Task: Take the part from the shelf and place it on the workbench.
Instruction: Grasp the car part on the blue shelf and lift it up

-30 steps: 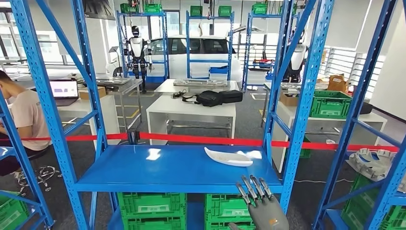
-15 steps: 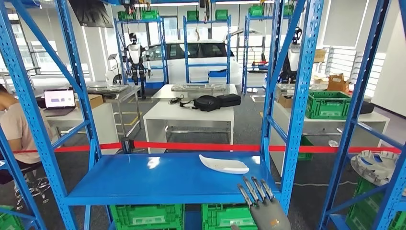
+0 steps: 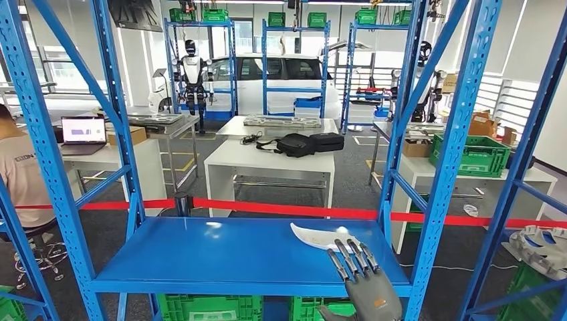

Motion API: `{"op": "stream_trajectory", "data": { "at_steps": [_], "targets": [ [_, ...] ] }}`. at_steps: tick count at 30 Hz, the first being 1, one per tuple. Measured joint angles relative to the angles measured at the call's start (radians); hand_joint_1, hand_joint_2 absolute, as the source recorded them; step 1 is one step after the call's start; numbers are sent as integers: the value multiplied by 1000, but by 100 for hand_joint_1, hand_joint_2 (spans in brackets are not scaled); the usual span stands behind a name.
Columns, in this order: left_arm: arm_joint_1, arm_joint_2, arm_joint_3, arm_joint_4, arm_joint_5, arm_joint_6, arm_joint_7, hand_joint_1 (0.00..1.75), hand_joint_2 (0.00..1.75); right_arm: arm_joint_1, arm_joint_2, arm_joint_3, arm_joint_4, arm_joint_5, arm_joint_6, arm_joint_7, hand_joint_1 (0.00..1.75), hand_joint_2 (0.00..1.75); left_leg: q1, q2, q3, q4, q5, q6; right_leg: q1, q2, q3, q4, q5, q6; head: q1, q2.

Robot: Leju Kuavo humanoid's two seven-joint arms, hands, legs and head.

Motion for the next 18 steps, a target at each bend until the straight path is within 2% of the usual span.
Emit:
{"op": "stream_trajectory", "data": {
  "at_steps": [2,3,4,6,7,9,10,12,14,16,17,18],
  "targets": [
    [1,0,0,0,0,0,0,0,0,3,0,0,4,0,1,0,0,0,-2,-2,9,0,-12,4,1,0,-89,118,-35,2,1,0],
    [2,0,0,1,0,0,1,0,0,5,0,0,7,0,1,0,0,0,-3,-3,15,1,-18,4,2,0,-117,140,-29,0,1,0],
    [4,0,0,1,0,0,1,0,0,6,0,0,9,0,2,0,0,0,-5,-4,23,1,-24,3,3,0,-127,123,-1,-4,1,0],
    [4,-1,1,1,0,0,2,0,0,5,0,0,12,0,2,-1,0,0,-6,-4,40,1,-38,-1,9,-1,-96,-2,95,-18,2,0],
    [4,-2,1,1,0,0,3,0,0,3,0,0,14,-1,2,-1,0,0,-7,-5,48,1,-44,-4,14,-2,-75,-63,123,-26,2,0],
    [3,-3,1,2,0,0,4,0,0,1,1,0,19,-2,3,-2,0,0,-8,-5,58,0,-52,-16,23,-1,-49,-129,129,-37,2,0],
    [3,-4,2,2,0,0,5,0,0,1,1,-1,21,-2,3,-2,0,0,-9,-5,64,2,-52,-23,24,0,-44,-133,119,-41,3,0],
    [4,-5,2,2,0,0,4,0,0,0,1,-3,24,-3,2,-2,0,0,-9,-5,71,12,-54,-36,20,2,-22,-146,132,-51,3,0],
    [3,-4,2,2,0,0,2,0,0,-1,1,-4,26,-4,0,-3,0,0,-9,-3,47,65,-80,-47,13,1,0,-152,131,-59,1,0],
    [3,-4,2,2,0,0,0,0,0,1,2,-4,29,-4,-2,-7,0,0,-6,-1,-22,177,-127,-56,11,0,11,-154,122,-65,1,0],
    [4,-4,3,2,0,0,0,0,0,3,2,-4,32,-4,-2,-8,0,0,-4,0,-63,232,-142,-59,11,1,16,-153,116,-65,1,0],
    [6,-4,3,2,0,0,0,0,0,5,1,-4,34,-4,-3,-10,0,0,-3,0,-93,263,-143,-61,11,2,20,-152,110,-65,1,0]
  ]
}}
